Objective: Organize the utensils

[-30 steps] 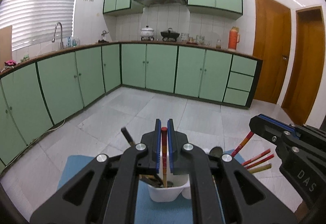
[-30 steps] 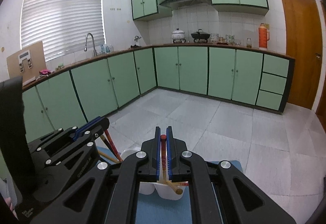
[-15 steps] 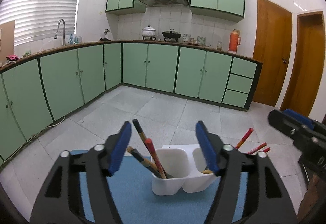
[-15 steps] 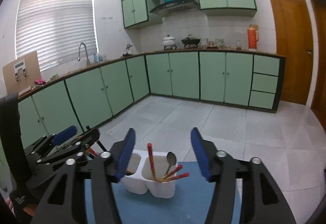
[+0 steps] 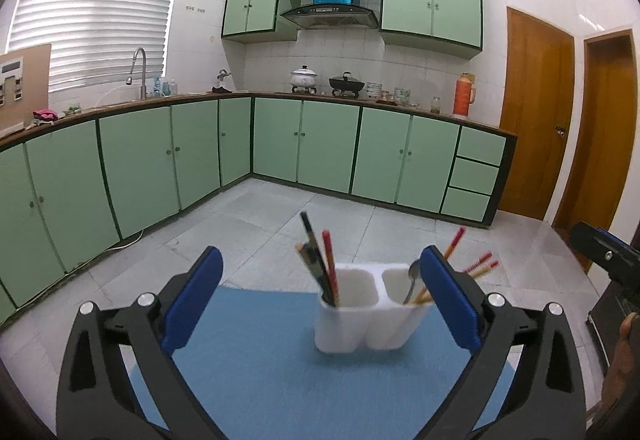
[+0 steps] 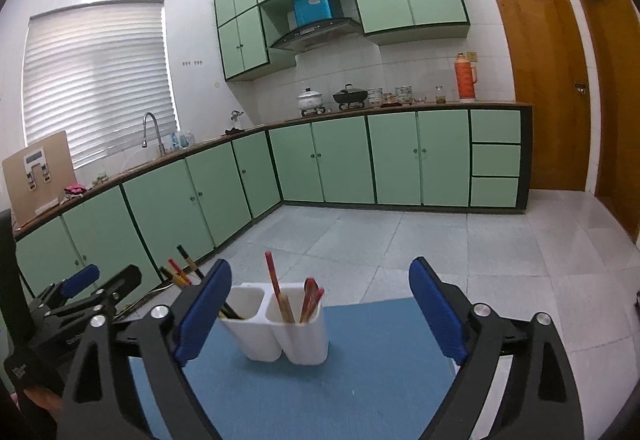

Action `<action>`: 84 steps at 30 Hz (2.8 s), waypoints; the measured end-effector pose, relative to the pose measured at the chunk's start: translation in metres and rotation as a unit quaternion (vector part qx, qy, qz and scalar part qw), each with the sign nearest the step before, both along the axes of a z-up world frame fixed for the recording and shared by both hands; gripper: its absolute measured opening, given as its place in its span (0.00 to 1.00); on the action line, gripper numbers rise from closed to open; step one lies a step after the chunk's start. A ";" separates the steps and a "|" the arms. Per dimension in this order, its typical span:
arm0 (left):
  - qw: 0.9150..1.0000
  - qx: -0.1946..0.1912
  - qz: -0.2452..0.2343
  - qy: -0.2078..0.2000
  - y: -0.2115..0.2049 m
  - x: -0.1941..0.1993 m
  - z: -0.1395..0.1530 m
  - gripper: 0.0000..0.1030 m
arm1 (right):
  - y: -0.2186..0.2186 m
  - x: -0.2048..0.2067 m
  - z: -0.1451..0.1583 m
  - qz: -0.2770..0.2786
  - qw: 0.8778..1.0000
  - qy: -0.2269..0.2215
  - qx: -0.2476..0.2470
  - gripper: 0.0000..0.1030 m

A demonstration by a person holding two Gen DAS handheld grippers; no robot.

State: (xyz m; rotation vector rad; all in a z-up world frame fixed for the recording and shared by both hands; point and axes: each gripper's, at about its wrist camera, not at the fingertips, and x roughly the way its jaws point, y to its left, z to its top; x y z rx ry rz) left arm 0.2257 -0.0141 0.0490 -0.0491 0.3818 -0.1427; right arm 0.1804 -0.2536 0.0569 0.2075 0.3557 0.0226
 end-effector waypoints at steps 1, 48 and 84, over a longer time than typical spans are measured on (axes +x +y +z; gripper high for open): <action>1.000 0.000 0.000 0.001 0.001 -0.004 0.000 0.95 | -0.001 -0.006 -0.001 0.000 1.000 0.001 0.003 0.88; 0.998 0.035 -0.031 -0.038 0.010 -0.166 0.038 0.95 | 0.062 -0.144 0.026 0.058 0.995 -0.044 -0.068 0.94; 0.998 0.036 -0.025 -0.040 0.012 -0.176 0.045 0.95 | 0.068 -0.146 0.028 0.064 0.994 -0.045 -0.071 0.94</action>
